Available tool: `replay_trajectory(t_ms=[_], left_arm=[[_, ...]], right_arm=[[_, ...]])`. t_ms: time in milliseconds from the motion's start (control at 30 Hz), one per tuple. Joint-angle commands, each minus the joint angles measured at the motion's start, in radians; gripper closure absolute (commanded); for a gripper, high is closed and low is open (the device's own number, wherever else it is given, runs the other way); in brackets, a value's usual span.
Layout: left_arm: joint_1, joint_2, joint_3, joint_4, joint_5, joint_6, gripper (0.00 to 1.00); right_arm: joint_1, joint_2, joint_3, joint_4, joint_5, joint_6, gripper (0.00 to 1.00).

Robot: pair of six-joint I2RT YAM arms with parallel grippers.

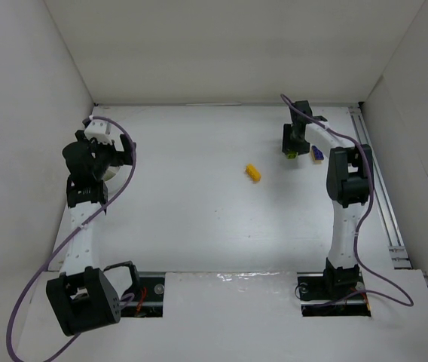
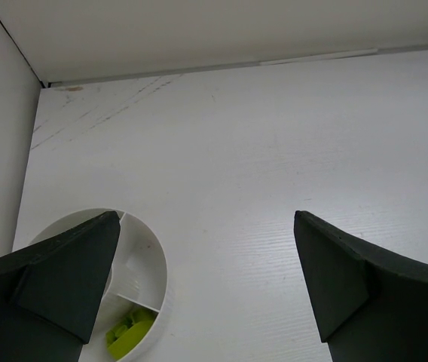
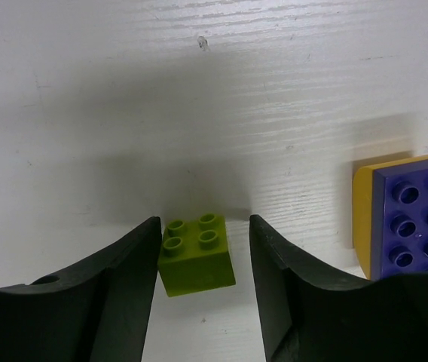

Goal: Sort the legos into containers by color

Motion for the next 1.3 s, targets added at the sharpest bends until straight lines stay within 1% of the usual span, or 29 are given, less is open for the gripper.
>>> replay_trajectory(t_ms=[0,100,133,200,267,333,367,400,433,467,500,533,567,633,667,733,767,800,833,867,900,933,967,1000,1033,1067,1167,1200,1267], left_arm=[[-0.004,-0.006,0.002,0.049,0.006,-0.005,0.01],[-0.004,-0.006,-0.007,0.058,0.027,0.027,0.01],[-0.004,-0.006,-0.007,0.049,0.036,0.038,0.01],[-0.004,-0.006,-0.016,0.049,0.071,0.049,0.01],[-0.004,-0.006,-0.016,0.026,0.125,0.081,0.01],[-0.004,-0.015,-0.025,0.017,0.176,0.101,0.01],[-0.004,-0.015,-0.025,0.005,0.200,0.101,0.01],[-0.004,-0.015,-0.025,0.004,0.275,0.115,0.01],[-0.004,-0.015,-0.025,-0.005,0.326,0.124,0.01],[-0.004,-0.015,-0.016,-0.005,0.449,0.151,0.01],[-0.004,-0.015,-0.016,-0.017,0.516,0.152,0.01],[-0.004,-0.004,-0.016,-0.017,0.570,0.168,0.01],[-0.013,0.009,-0.016,-0.017,0.608,0.168,0.03],[-0.046,0.028,0.005,-0.043,0.674,0.178,0.04],[-0.059,0.028,0.024,-0.061,0.690,0.205,0.05],[-0.112,0.039,0.045,-0.130,0.699,0.249,0.06],[-0.132,0.039,0.065,-0.152,0.699,0.277,0.06],[-0.154,0.039,0.065,-0.173,0.699,0.323,0.07],[-0.195,0.039,0.077,-0.187,0.699,0.335,0.07],[-0.217,0.039,0.078,-0.187,0.690,0.336,0.08],[-0.235,0.039,0.078,-0.172,0.672,0.336,0.08],[-0.263,0.028,0.065,-0.145,0.662,0.293,0.11],[-0.272,0.028,0.065,-0.073,0.653,0.267,0.12],[-0.272,0.028,0.038,-0.031,0.641,0.239,0.14],[-0.289,0.028,0.038,0.004,0.641,0.218,0.15],[-0.309,0.028,0.026,0.062,0.630,0.172,0.19],[-0.344,0.049,0.016,0.145,0.630,0.095,0.26],[-0.344,0.049,0.016,0.209,0.607,0.070,0.29],[-0.370,0.049,-0.005,0.257,0.579,0.036,0.33]], right_arm=[[0.011,0.011,0.038,-0.017,-0.005,-0.016,0.45],[0.011,0.011,0.038,-0.017,-0.028,-0.025,0.52],[0.011,0.011,0.038,-0.026,-0.028,-0.025,0.58],[0.011,0.011,0.038,-0.026,-0.057,-0.034,0.64],[0.001,0.001,0.038,-0.036,-0.103,-0.045,0.76],[0.001,-0.012,0.058,-0.036,-0.215,-0.054,0.84],[0.001,-0.024,0.071,-0.052,-0.265,-0.067,0.90],[0.001,-0.025,0.087,-0.077,-0.311,-0.067,0.93],[0.001,-0.034,0.129,-0.091,-0.429,-0.067,0.95],[0.001,-0.034,0.153,-0.120,-0.553,-0.067,0.97],[0.001,-0.034,0.177,-0.132,-0.554,-0.067,0.98],[0.012,-0.034,0.202,-0.144,-0.691,-0.067,0.98],[0.012,-0.019,0.263,-0.163,-0.759,-0.067,0.98],[0.032,-0.009,0.323,-0.209,-0.880,-0.053,0.98],[0.052,-0.009,0.335,-0.209,-0.989,-0.035,0.98],[0.079,-0.018,0.323,-0.186,-1.072,0.010,0.98],[0.107,-0.018,0.323,-0.177,-1.155,0.028,0.98],[0.119,-0.018,0.323,-0.163,-1.200,0.092,0.98],[0.132,-0.018,0.308,-0.101,-1.238,0.138,0.98],[0.158,-0.018,0.296,-0.059,-1.326,0.187,0.98],[0.170,-0.018,0.283,-0.022,-1.365,0.234,0.98],[0.182,-0.018,0.274,0.024,-1.402,0.342,0.98],[0.196,-0.018,0.263,0.147,-1.437,0.405,0.98],[0.219,-0.018,0.253,0.218,-1.502,0.473,0.98],[0.230,-0.018,0.230,0.295,-1.530,0.607,0.98],[0.241,-0.018,0.230,0.411,-1.543,0.654,0.98],[0.268,-0.009,0.263,0.434,-1.544,0.688,0.98],[0.282,-0.009,0.275,0.434,-1.554,0.700,0.98],[0.294,0.003,0.285,0.446,-1.554,0.741,0.98]])
